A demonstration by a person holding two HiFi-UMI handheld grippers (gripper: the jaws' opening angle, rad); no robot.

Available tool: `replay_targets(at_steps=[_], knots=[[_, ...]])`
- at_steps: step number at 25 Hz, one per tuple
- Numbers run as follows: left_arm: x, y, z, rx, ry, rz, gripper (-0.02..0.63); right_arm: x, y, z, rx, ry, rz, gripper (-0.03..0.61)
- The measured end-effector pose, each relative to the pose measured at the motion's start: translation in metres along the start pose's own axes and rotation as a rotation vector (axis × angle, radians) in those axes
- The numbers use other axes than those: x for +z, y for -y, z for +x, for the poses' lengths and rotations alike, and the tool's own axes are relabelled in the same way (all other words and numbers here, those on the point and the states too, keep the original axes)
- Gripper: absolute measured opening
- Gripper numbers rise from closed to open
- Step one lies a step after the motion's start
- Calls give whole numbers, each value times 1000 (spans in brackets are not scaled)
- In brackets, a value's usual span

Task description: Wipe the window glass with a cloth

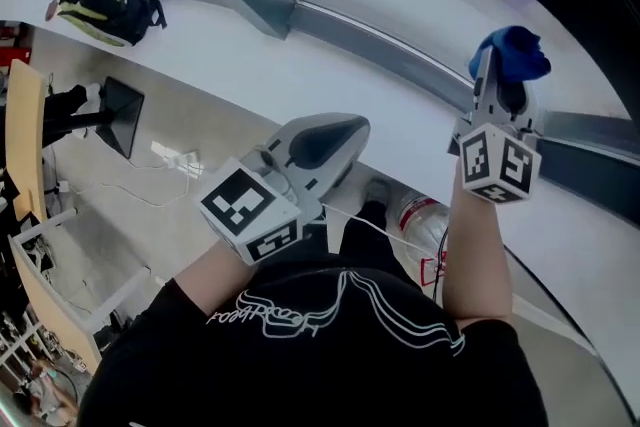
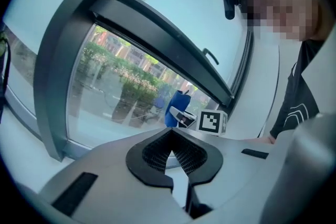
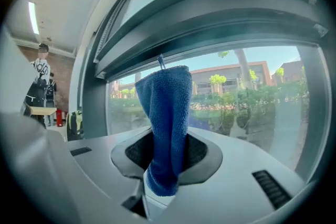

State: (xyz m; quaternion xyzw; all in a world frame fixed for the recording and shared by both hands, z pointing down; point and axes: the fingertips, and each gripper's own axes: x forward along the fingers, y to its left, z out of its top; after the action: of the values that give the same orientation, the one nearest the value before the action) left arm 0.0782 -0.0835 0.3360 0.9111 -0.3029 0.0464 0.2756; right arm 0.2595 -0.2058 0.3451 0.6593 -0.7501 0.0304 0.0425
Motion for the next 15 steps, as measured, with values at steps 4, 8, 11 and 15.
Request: replay_targets(at_steps=[4, 8, 11, 15], knots=[[5, -56, -56, 73, 13, -20, 5, -8, -99, 42, 110, -8, 3, 94], [14, -110, -107, 139, 36, -37, 5, -11, -188, 80, 201, -9, 3, 93], [20, -145, -141, 185, 56, -53, 5, -15, -245, 106, 260, -12, -3, 93], [25, -184, -175, 231, 67, -81, 5, -27, -301, 142, 297, -35, -16, 94]])
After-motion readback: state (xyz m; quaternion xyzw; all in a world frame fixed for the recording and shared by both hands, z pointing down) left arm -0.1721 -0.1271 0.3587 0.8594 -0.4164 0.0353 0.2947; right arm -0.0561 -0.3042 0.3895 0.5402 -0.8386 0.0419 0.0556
